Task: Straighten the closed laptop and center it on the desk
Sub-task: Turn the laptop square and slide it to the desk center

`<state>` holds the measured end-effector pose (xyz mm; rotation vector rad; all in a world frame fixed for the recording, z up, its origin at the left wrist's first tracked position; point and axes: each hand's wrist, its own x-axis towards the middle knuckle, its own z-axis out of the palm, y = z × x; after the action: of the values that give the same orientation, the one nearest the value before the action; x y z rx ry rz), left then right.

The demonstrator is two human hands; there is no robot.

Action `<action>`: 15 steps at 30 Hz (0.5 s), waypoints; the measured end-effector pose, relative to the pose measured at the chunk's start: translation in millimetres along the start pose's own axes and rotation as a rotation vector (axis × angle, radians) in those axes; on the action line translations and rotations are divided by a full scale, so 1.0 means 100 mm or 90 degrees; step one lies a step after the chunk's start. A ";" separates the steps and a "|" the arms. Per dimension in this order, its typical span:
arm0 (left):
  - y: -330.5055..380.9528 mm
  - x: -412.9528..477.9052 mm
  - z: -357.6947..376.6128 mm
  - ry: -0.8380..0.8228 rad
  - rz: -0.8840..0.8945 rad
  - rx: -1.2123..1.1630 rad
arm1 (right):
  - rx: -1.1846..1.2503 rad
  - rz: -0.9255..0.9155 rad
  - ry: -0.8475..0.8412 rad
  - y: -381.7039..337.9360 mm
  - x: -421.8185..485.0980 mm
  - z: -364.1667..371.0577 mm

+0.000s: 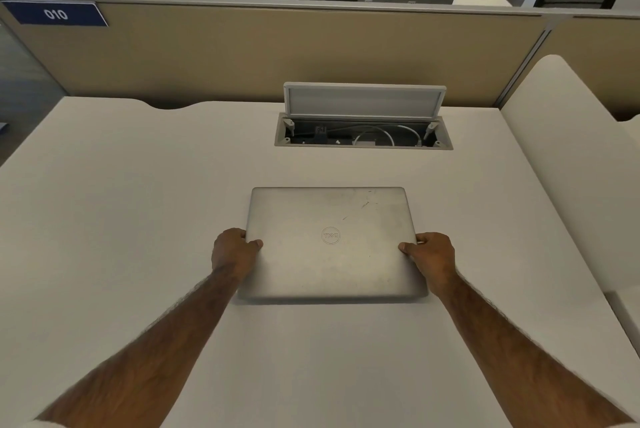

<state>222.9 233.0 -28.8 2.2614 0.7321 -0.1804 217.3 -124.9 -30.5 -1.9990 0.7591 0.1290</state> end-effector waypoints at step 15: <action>0.00 0.03 -0.01 -0.007 -0.001 -0.011 | 0.010 0.007 0.016 0.03 -0.04 0.02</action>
<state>225.4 235.0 -29.0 2.2415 0.7275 -0.1871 213.1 -122.6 -32.4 -1.9847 0.7847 0.1032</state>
